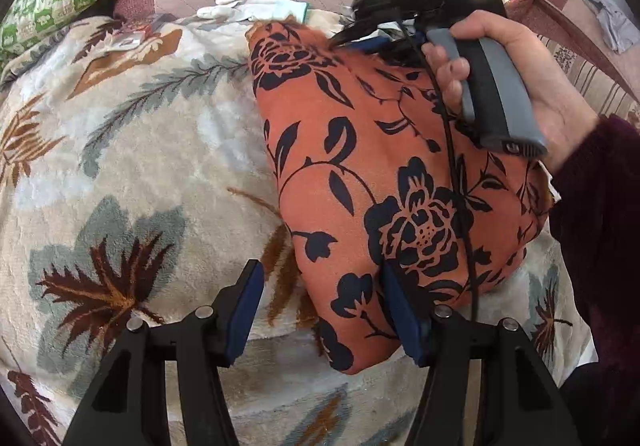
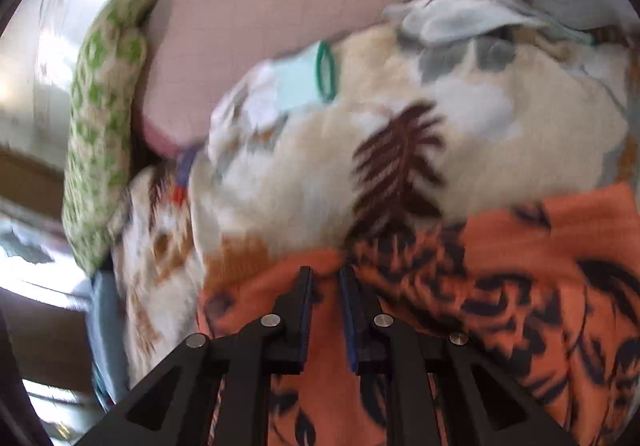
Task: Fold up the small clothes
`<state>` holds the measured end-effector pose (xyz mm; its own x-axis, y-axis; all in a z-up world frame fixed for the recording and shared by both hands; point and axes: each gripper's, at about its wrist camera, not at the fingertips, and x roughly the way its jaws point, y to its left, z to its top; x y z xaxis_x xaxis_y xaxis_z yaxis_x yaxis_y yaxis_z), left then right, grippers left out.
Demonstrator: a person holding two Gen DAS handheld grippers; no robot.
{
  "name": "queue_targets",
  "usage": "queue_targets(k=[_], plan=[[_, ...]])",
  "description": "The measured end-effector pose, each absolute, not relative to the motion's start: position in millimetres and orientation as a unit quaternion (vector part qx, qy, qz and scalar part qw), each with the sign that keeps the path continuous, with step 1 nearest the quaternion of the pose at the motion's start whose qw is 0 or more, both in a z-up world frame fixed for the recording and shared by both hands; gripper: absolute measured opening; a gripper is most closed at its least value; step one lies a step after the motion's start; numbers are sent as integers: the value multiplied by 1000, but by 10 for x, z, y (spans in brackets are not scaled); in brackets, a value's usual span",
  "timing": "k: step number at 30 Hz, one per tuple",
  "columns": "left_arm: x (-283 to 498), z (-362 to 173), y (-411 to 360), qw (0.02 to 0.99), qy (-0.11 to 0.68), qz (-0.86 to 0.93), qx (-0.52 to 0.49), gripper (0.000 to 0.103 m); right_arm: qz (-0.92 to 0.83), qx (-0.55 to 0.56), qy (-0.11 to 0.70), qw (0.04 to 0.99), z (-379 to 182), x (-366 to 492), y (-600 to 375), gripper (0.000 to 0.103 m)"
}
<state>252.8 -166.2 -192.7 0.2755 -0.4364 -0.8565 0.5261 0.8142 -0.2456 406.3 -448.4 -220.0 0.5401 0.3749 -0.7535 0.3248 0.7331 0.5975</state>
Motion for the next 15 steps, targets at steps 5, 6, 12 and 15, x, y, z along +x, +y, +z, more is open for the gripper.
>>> queue_targets(k=[5, 6, 12, 15], plan=[[2595, -1838, -1587, 806, 505, -307, 32, 63, 23, 380, 442, 812, -1948, 3754, -4741, 16], [2594, -1772, -1564, 813, 494, -306, 30, 63, 25, 378, 431, 819, -1871, 3606, -4787, 16], [2580, -1683, -1562, 826, 479, -295, 27, 62, 30, 362, 423, 831, -1686, 2673, -4817, 16], [2601, -1921, -1648, 808, 520, -270, 61, 64, 0, 342, 438, 831, -1831, 2329, -4769, 17]])
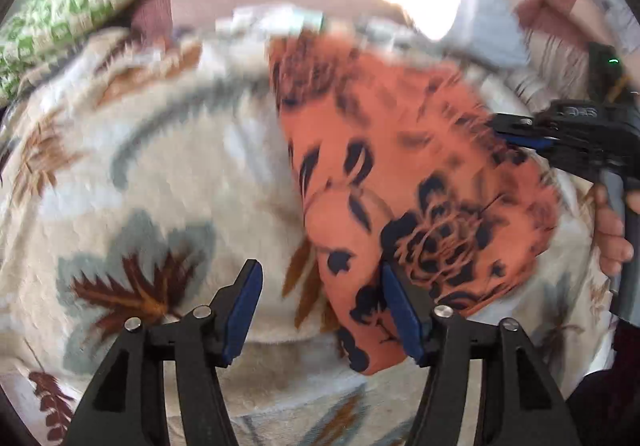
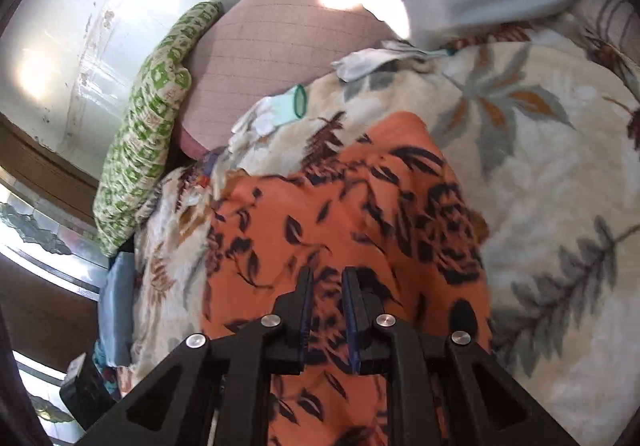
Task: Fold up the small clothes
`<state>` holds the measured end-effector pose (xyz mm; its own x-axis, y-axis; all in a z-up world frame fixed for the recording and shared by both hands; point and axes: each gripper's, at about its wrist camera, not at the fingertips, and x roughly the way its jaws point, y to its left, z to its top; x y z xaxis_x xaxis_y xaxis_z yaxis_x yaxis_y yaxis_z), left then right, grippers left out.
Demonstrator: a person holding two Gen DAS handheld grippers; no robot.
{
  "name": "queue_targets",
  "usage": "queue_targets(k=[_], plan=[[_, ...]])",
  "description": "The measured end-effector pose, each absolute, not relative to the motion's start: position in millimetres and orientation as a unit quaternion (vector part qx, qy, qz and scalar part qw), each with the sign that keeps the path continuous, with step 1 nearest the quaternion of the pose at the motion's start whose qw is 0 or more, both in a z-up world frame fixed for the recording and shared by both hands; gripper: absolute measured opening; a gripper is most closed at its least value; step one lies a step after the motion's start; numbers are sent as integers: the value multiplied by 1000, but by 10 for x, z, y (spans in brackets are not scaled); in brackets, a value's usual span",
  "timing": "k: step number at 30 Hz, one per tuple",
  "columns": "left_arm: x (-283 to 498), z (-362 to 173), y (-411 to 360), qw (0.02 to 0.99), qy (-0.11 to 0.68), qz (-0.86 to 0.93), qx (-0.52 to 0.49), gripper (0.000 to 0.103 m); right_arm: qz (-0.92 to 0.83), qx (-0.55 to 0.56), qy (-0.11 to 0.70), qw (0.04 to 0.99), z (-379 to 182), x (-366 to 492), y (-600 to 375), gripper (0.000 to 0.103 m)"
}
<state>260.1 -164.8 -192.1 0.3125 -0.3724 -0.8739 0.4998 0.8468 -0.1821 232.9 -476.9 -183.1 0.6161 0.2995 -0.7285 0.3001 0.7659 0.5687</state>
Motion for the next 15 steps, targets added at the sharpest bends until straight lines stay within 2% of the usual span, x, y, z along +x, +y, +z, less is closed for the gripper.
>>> queue_targets(k=[3, 9, 15], plan=[[2645, -1897, -1591, 796, 537, -278, 20, 64, -11, 373, 453, 809, -2160, 2231, -4859, 17], [2729, -1532, -1491, 831, 467, -301, -16, 64, 23, 378, 406, 832, -1795, 1953, -4855, 16], [2960, -1483, -1687, 861, 432, -266, -23, 64, 56, 378, 412, 827, -1819, 1953, -4650, 16]])
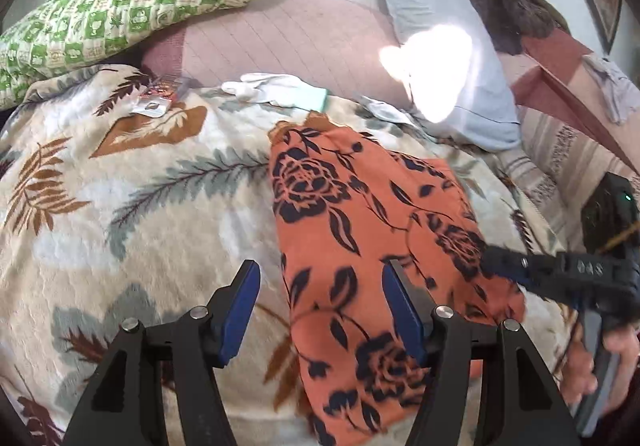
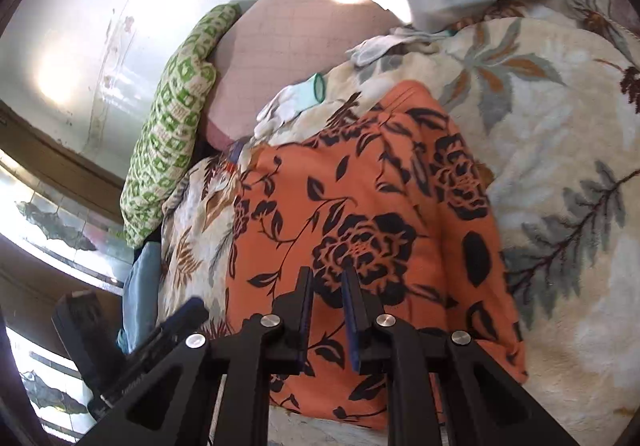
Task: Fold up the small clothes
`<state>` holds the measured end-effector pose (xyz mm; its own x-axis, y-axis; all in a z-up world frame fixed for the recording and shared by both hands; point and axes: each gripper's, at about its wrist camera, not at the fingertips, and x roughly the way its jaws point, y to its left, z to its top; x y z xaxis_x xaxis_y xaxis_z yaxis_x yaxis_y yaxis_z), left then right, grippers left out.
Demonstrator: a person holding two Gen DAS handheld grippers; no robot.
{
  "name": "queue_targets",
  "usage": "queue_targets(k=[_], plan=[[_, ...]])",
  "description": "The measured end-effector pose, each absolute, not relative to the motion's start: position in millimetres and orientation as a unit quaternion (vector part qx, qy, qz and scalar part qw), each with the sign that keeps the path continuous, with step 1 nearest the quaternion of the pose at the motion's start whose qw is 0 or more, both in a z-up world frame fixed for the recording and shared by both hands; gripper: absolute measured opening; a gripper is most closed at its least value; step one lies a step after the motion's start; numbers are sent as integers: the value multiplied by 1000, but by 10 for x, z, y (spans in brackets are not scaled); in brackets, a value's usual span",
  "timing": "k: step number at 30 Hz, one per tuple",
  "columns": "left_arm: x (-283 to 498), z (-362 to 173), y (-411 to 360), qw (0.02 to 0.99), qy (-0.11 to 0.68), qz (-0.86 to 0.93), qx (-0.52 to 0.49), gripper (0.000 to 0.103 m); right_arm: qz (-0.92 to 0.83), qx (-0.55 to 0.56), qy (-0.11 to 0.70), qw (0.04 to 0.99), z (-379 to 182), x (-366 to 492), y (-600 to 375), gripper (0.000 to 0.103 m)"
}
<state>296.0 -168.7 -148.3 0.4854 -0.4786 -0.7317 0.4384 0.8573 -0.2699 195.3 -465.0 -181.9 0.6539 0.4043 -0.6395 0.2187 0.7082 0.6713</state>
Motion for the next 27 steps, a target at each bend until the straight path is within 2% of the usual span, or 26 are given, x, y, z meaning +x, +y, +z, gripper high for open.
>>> queue_targets(k=[3, 6, 9, 16, 19, 22, 25, 26, 27], plan=[[3054, -1603, -1749, 866, 439, -238, -18, 65, 48, 376, 432, 818, -1986, 2053, -4557, 17], [3184, -1751, -1882, 868, 454, -200, 6, 71, 42, 363, 461, 809, -2202, 2178, -4509, 17], [3250, -1852, -1911, 859, 476, -188, 4, 77, 45, 358, 464, 809, -2178, 2191, -4490, 17], [3288, -1702, -1753, 850, 488, -196, -24, 77, 42, 370, 416, 830, -1972, 2164, -4591, 17], [3263, -1658, -1678, 852, 488, -187, -11, 77, 34, 371, 436, 820, -2052, 2217, -4615, 17], [3259, -1676, -1562, 836, 509, -199, -46, 77, 55, 372, 442, 815, -2081, 2213, -4655, 17], [3230, -1647, -1471, 825, 521, -209, -70, 77, 71, 409, 396, 819, -1924, 2073, -4874, 17], [3220, -1639, -1445, 821, 524, -215, -77, 78, 67, 410, 383, 825, -1868, 2024, -4964, 21], [3217, -1636, -1420, 816, 527, -222, -86, 79, 57, 405, 378, 831, -1830, 1981, -5057, 31]])
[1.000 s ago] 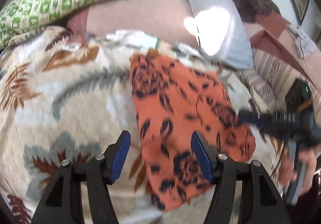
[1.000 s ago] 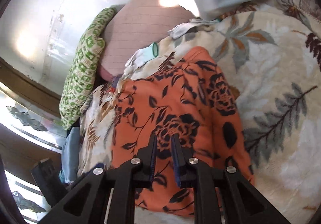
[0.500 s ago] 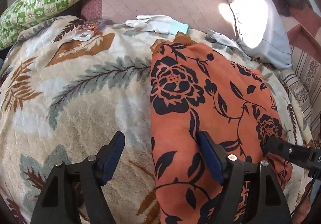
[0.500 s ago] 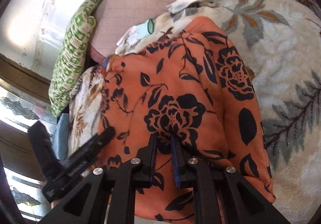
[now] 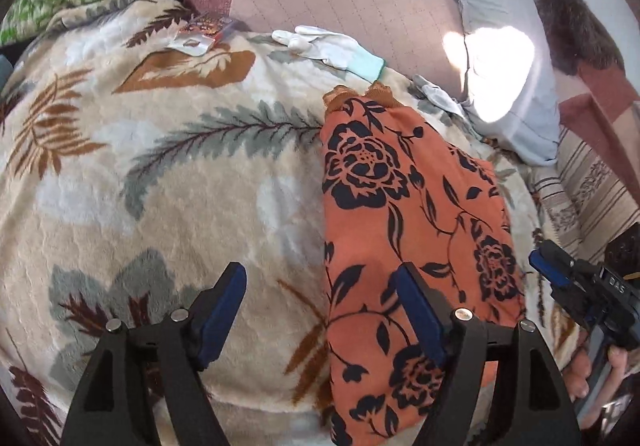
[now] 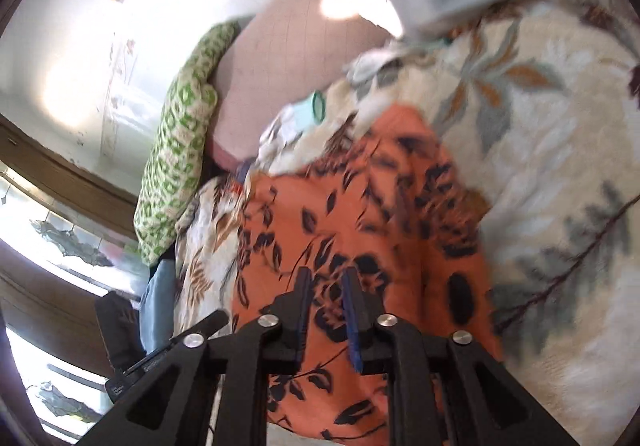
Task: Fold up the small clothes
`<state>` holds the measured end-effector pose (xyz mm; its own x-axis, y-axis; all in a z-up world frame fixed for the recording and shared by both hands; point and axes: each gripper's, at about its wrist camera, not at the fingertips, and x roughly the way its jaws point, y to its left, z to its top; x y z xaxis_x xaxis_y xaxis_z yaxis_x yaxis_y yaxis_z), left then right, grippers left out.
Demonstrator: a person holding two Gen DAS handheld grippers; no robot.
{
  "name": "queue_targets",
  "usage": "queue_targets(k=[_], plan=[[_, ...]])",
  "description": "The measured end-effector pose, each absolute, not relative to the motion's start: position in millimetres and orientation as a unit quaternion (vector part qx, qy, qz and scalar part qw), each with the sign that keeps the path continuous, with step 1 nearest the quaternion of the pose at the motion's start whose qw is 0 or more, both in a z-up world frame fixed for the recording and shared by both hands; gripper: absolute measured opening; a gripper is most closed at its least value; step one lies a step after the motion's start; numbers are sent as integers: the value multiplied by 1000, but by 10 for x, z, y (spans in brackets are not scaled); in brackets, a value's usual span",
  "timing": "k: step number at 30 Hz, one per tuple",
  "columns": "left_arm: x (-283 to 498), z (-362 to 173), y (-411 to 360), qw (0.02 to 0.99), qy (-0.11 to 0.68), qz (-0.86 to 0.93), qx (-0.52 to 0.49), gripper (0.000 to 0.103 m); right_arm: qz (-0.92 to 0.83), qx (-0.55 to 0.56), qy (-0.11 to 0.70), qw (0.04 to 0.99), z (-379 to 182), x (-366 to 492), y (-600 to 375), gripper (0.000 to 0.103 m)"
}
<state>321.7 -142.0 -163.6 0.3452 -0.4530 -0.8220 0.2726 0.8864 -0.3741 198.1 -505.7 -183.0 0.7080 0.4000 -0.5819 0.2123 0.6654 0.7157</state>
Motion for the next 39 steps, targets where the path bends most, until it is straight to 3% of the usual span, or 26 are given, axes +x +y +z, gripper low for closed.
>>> queue_targets(k=[1, 2, 3, 7, 18, 34, 39], plan=[[3215, -1636, -1388, 811, 530, -229, -97, 82, 46, 404, 373, 834, -1819, 1940, -5148, 38], [3217, -1640, -1354, 806, 533, -233, -111, 83, 33, 413, 364, 834, -1834, 1879, -5271, 63], [3223, -1647, -1324, 802, 535, -235, -123, 85, 21, 426, 355, 832, -1855, 1830, -5373, 76], [3275, -1731, -1340, 789, 545, -244, -146, 87, 34, 475, 361, 802, -2039, 1781, -5631, 76], [3200, -1971, -1675, 746, 566, -314, -156, 87, 57, 428, 464, 774, -2488, 2052, -5404, 76], [3121, -2068, -1796, 750, 554, -331, -144, 86, 118, 467, 462, 745, -2671, 2209, -4990, 80], [3088, -2085, -1837, 763, 542, -331, -124, 77, 92, 443, 470, 758, -2626, 2217, -4914, 64]])
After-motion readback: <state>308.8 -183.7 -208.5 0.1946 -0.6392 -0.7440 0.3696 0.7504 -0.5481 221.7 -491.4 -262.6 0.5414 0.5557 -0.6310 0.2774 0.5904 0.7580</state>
